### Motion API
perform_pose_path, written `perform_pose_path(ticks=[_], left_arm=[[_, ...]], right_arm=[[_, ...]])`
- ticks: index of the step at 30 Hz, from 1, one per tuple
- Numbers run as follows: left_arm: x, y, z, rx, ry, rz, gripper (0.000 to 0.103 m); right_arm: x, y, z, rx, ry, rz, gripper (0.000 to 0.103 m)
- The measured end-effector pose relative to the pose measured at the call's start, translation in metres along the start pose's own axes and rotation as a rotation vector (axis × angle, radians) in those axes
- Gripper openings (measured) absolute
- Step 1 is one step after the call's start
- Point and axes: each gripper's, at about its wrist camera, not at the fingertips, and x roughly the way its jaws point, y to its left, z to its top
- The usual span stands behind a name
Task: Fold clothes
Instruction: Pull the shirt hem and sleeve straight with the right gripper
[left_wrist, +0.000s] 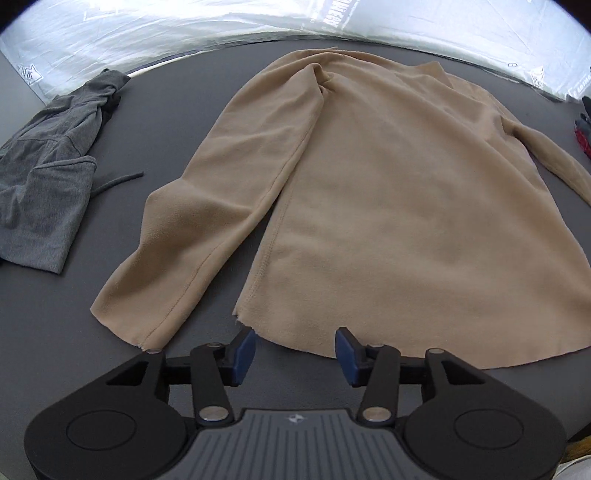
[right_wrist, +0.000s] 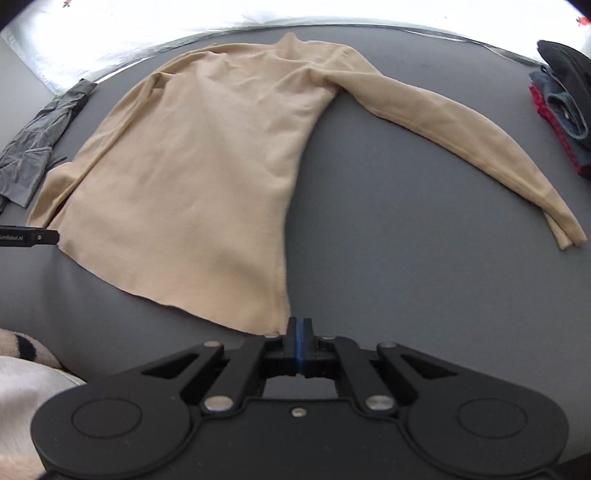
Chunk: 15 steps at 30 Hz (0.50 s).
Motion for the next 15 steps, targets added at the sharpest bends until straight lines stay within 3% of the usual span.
perform_pose_path(ticks=[3, 5, 7, 9, 10, 15], left_arm=[[0.008, 0.001, -0.004, -0.029, 0.009, 0.024, 0.052], [0.007, 0.007, -0.003, -0.051, -0.030, 0.033, 0.058], [0.008, 0.014, 0.002, -0.068, -0.068, 0.030, 0.070], [0.012, 0.019, 0.008, -0.074, -0.078, 0.016, 0.071], [0.015, 0.020, 0.012, -0.069, -0.079, 0.013, 0.071], [0.027, 0.018, 0.019, -0.024, -0.072, -0.016, 0.067]], right_arm=[[0.002, -0.011, -0.005, 0.087, -0.009, 0.012, 0.001], [0.002, -0.016, -0.007, 0.140, -0.021, 0.031, 0.006], [0.005, -0.009, -0.004, 0.109, -0.032, 0.031, 0.012], [0.011, -0.002, -0.002, 0.084, -0.035, 0.041, 0.025], [0.015, 0.003, 0.000, 0.073, -0.027, 0.055, 0.025], [0.033, 0.024, 0.009, 0.015, -0.014, 0.092, 0.045]])
